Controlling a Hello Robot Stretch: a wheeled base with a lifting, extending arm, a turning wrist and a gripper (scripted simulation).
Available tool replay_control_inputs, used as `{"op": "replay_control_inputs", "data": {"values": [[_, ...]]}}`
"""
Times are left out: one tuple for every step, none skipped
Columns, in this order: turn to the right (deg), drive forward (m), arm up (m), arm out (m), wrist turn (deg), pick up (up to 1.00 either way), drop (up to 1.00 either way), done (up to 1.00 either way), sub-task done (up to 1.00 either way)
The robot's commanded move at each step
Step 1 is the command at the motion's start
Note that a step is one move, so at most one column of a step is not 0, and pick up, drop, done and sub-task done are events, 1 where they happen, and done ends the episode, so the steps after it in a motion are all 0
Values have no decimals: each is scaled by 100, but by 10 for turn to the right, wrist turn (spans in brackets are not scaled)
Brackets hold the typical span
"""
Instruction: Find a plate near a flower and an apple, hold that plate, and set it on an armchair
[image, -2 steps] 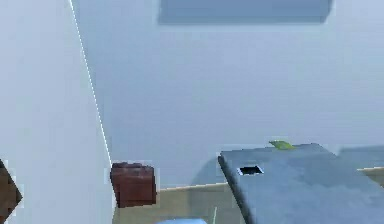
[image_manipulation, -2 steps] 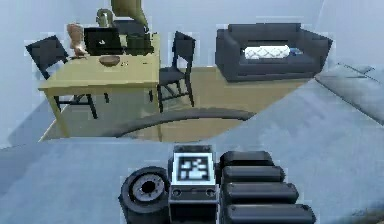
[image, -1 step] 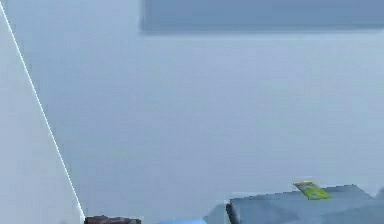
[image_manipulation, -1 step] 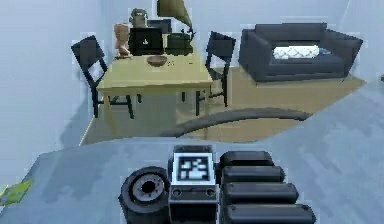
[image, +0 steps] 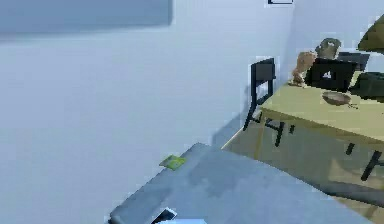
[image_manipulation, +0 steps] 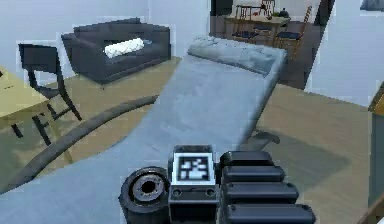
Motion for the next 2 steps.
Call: {"op": "replay_control_inputs", "data": {"values": [[450,0,0,0,0,0,0,0,0],[450,0,0,0,0,0,0,0,0]]}}
